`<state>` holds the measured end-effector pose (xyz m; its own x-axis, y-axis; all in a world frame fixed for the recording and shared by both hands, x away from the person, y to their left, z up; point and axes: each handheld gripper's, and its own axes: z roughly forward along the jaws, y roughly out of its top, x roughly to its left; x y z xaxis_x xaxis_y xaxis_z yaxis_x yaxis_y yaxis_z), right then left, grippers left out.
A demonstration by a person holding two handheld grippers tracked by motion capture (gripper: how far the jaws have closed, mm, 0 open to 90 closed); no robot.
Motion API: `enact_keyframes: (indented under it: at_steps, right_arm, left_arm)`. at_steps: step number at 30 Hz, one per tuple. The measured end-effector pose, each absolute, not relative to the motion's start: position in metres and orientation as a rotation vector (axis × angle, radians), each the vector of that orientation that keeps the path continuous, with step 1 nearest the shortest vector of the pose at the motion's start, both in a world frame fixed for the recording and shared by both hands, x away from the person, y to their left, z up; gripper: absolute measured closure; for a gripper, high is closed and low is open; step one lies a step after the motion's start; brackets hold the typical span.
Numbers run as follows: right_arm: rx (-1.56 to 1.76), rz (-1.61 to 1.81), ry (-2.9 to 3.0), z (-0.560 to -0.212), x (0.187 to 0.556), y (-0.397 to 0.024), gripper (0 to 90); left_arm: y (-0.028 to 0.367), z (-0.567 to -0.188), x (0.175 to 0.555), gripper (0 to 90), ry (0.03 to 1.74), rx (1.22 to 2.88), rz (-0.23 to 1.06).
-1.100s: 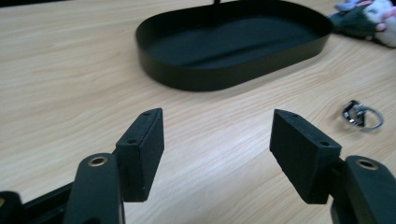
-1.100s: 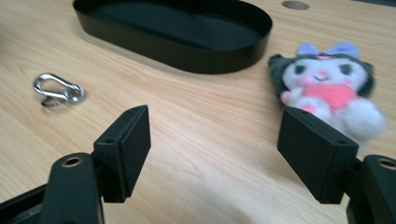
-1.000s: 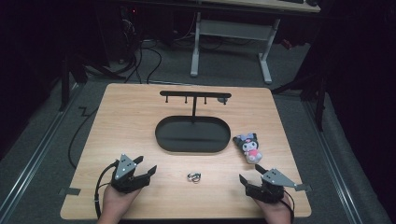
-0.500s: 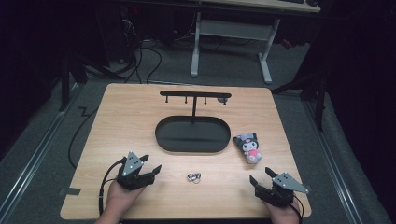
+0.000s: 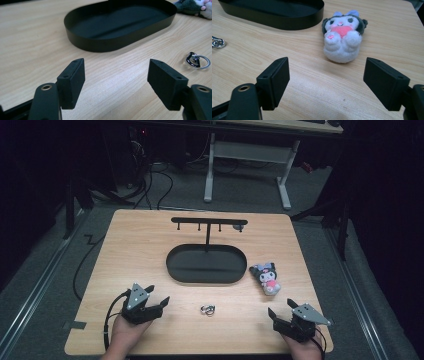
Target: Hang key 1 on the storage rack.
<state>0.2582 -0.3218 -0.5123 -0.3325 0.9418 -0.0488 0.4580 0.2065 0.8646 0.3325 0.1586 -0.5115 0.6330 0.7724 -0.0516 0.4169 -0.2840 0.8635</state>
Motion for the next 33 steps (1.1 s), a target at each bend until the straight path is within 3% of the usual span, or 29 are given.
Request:
enact_keyframes:
  at_steps: [14, 20, 33]
  right_arm:
    - [1.392, 0.962, 1.993, -0.513, 0.286, -0.314, 20.7]
    - [1.359, 0.923, 2.013, -0.496, 0.289, -0.317, 21.6]
    - [1.453, 0.796, 2.209, -0.481, 0.297, -0.323, 20.1]
  left_arm:
    - [0.153, -0.518, 0.331, 31.7, 0.846, 2.005, 0.491]
    - [0.154, -0.510, 0.337, 31.7, 0.833, 2.004, 0.545]
    - [0.158, -0.514, 0.333, 31.5, 0.907, 1.961, 0.468]
